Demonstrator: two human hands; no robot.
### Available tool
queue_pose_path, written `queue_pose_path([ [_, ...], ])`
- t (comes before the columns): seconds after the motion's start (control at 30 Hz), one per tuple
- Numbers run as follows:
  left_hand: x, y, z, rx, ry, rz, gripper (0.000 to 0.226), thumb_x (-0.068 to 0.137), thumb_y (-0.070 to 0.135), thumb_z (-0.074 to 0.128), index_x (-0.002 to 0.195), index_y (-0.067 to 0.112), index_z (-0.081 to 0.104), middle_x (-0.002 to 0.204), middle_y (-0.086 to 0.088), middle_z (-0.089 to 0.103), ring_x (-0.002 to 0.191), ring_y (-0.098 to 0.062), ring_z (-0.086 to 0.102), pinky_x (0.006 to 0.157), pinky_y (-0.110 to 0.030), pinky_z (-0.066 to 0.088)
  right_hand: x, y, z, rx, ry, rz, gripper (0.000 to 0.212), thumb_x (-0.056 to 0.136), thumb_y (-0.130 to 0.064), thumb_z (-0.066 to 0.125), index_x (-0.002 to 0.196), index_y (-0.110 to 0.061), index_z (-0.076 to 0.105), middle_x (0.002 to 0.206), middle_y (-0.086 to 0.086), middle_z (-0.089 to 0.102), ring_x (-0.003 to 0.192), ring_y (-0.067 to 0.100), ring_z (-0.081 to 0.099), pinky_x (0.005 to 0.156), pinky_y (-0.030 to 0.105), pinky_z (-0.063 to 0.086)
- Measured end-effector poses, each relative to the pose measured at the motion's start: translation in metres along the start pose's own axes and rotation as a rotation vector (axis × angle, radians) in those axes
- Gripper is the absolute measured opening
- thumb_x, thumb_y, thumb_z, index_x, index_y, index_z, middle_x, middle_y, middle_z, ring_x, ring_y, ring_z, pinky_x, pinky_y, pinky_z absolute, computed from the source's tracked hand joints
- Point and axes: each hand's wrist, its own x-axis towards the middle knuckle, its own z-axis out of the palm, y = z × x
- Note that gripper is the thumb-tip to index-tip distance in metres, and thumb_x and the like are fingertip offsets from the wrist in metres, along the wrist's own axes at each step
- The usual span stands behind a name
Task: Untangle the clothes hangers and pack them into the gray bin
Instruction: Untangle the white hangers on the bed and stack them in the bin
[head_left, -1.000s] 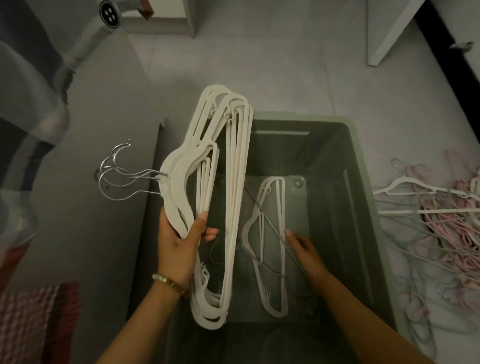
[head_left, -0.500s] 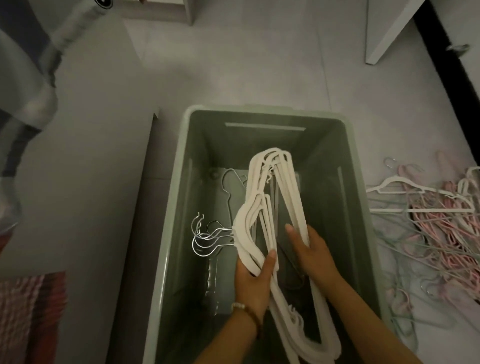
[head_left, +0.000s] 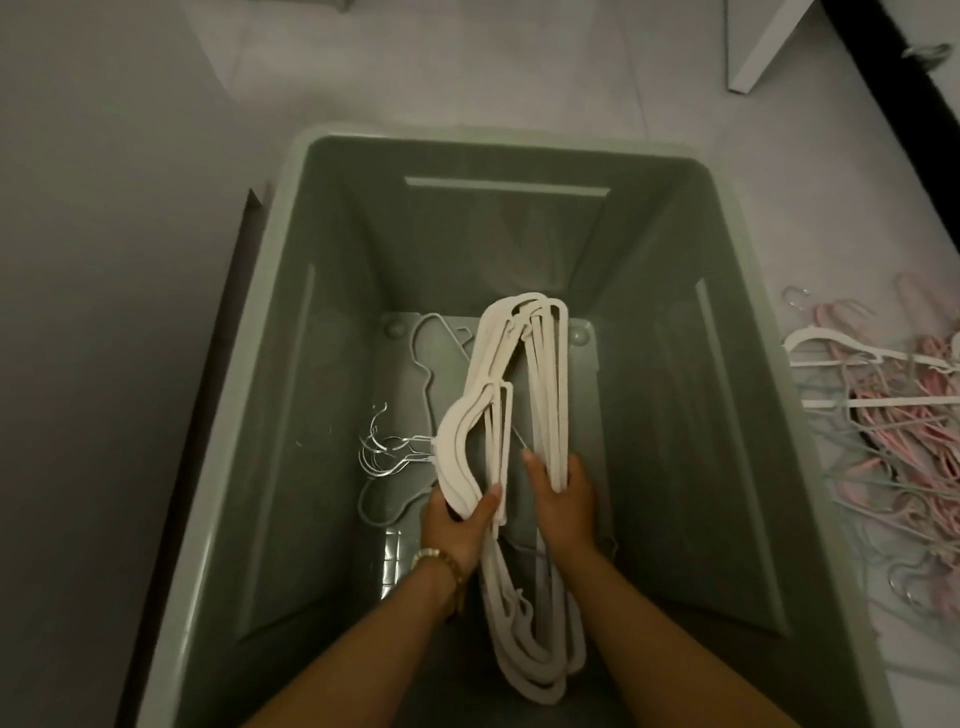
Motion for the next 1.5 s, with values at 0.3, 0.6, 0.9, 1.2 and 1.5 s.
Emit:
queue_pose_path([
  [0.3, 0.019, -0.028, 0.009, -0.168, 0.042, -0.140, 0.040, 0.084, 0.024, 0.065, 0.117, 0.021, 0.042, 0.116, -0.007, 0.061, 0.104, -0.026, 0.060, 0.095, -0.042, 0.050, 0.006, 0.026, -0.004, -0.225, -0.075, 0.090, 0.053, 0.078, -0.053, 0.063, 0.120, -0.023, 0.052, 0.131, 0.007, 0.049, 0.119, 0.028, 0.049, 0.101, 0.051, 0.042],
  [0.6, 0.014, -0.027, 0.007, -0.108, 0.056, -0.104, 0.020, 0.090, 0.035, 0.054, 0.104, 0.028, 0.040, 0.104, -0.008, 0.063, 0.087, -0.020, 0.062, 0.078, -0.035, 0.052, -0.051, 0.024, 0.008, 0.047, 0.027, 0.278, 0.075, 0.078, -0.048, 0.066, 0.139, -0.029, 0.027, 0.135, 0.003, 0.045, 0.123, 0.027, 0.046, 0.096, 0.041, 0.040],
  [0.9, -0.003, 0.003, -0.021, 0.124, 0.007, -0.198, 0.063, 0.090, 0.047, 0.049, 0.144, 0.022, 0.025, 0.148, -0.013, 0.037, 0.132, -0.033, 0.041, 0.107, -0.041, 0.035, -0.042, 0.000, -0.032, 0.070, -0.169, 0.370, 0.050, 0.090, -0.049, 0.049, 0.135, -0.026, 0.045, 0.142, 0.009, 0.046, 0.127, 0.030, 0.045, 0.106, 0.053, 0.038],
  [1.2, -0.136, 0.138, -0.059, 0.143, 0.006, -0.056, 0.039, 0.094, 0.044, 0.042, 0.110, 0.012, 0.056, 0.113, -0.010, 0.060, 0.107, -0.025, 0.057, 0.099, -0.038, 0.044, -0.153, -0.155, -0.096, -0.088, -0.341, 0.125, 0.056, 0.093, -0.043, 0.049, 0.143, -0.020, 0.037, 0.150, 0.003, 0.037, 0.136, 0.019, 0.035, 0.104, 0.029, 0.029],
  [1.5, -0.280, 0.323, -0.148, 0.133, 0.115, 0.344, 0.028, 0.094, 0.033, 0.047, 0.112, 0.014, 0.058, 0.105, 0.002, 0.061, 0.094, -0.008, 0.055, 0.074, -0.001, 0.042, -0.275, -0.353, -0.086, -0.230, -0.498, -0.161, 0.050, 0.090, -0.042, 0.054, 0.136, -0.023, 0.047, 0.142, 0.002, 0.046, 0.128, 0.014, 0.043, 0.094, 0.023, 0.034],
])
